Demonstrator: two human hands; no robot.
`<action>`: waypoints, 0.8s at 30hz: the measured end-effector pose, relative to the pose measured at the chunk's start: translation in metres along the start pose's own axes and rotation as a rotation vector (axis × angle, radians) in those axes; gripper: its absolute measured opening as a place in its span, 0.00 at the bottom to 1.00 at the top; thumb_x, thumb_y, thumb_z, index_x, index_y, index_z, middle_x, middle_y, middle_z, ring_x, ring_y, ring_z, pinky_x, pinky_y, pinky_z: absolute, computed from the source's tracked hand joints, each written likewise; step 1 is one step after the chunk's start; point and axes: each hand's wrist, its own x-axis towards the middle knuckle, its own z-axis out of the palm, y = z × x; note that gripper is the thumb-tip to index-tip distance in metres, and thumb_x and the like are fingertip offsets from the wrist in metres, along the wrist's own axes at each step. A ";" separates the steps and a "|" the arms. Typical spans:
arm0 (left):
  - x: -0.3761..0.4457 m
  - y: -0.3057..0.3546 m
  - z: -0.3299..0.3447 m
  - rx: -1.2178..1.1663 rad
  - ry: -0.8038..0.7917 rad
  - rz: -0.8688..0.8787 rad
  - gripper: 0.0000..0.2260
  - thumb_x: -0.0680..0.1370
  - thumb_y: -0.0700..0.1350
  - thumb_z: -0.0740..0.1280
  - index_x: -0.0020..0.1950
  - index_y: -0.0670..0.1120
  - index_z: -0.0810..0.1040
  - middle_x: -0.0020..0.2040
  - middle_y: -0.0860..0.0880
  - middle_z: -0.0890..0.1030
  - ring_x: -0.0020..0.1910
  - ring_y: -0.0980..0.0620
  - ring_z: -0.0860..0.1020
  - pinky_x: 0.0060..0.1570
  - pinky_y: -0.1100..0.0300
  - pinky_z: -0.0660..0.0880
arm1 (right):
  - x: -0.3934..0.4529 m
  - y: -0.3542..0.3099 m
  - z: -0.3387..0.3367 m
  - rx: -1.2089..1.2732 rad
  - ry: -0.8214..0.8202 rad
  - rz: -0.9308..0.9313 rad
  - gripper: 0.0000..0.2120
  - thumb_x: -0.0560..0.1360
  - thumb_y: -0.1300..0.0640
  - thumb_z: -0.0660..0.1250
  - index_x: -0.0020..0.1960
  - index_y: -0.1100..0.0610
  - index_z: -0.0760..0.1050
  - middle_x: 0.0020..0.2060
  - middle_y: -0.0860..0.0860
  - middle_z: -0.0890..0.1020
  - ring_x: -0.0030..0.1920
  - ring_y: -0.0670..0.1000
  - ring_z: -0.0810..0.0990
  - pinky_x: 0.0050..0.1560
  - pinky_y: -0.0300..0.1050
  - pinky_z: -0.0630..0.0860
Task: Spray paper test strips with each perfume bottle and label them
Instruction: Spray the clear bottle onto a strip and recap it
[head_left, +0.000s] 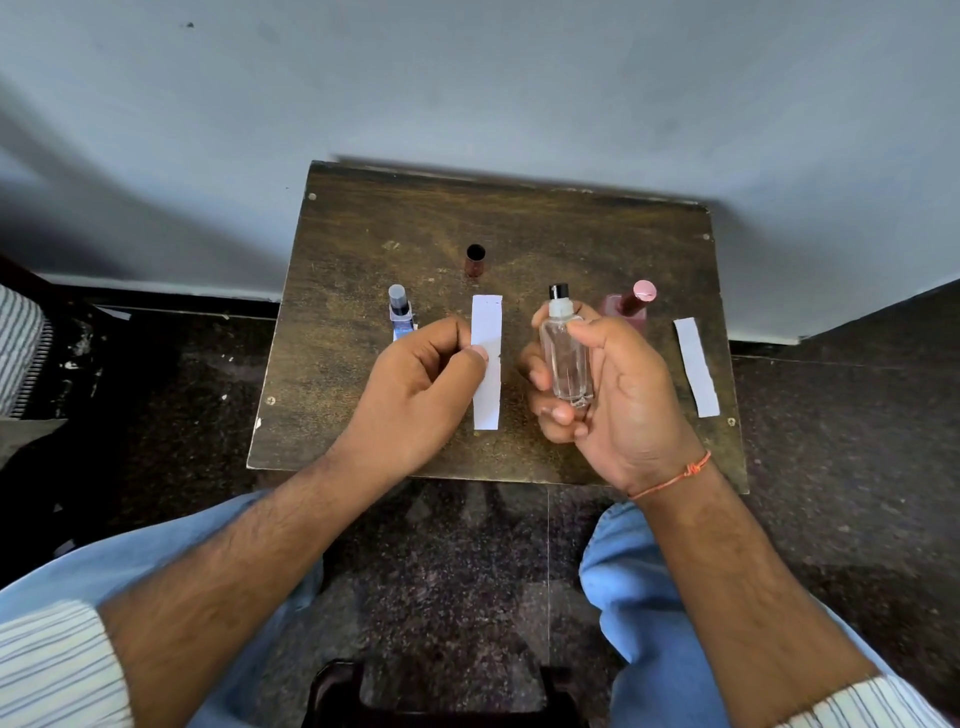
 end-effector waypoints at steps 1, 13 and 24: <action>0.000 -0.002 0.000 0.027 0.000 0.007 0.12 0.82 0.45 0.63 0.38 0.45 0.72 0.29 0.59 0.71 0.28 0.61 0.66 0.30 0.66 0.64 | 0.000 0.000 0.000 -0.009 0.014 0.007 0.15 0.80 0.45 0.60 0.56 0.54 0.77 0.36 0.52 0.74 0.29 0.49 0.66 0.31 0.46 0.51; 0.001 -0.011 0.004 0.155 -0.005 0.049 0.17 0.83 0.46 0.64 0.36 0.39 0.71 0.29 0.53 0.71 0.29 0.58 0.67 0.31 0.65 0.65 | -0.002 -0.005 0.010 -0.127 0.195 0.040 0.32 0.85 0.31 0.50 0.42 0.54 0.77 0.30 0.54 0.74 0.29 0.51 0.69 0.29 0.42 0.60; 0.001 -0.010 0.004 0.137 -0.014 0.032 0.17 0.82 0.46 0.63 0.35 0.42 0.71 0.30 0.58 0.70 0.30 0.59 0.67 0.32 0.65 0.64 | -0.006 -0.012 0.012 -0.043 0.160 0.140 0.31 0.81 0.28 0.57 0.39 0.55 0.76 0.37 0.58 0.85 0.34 0.55 0.83 0.28 0.42 0.76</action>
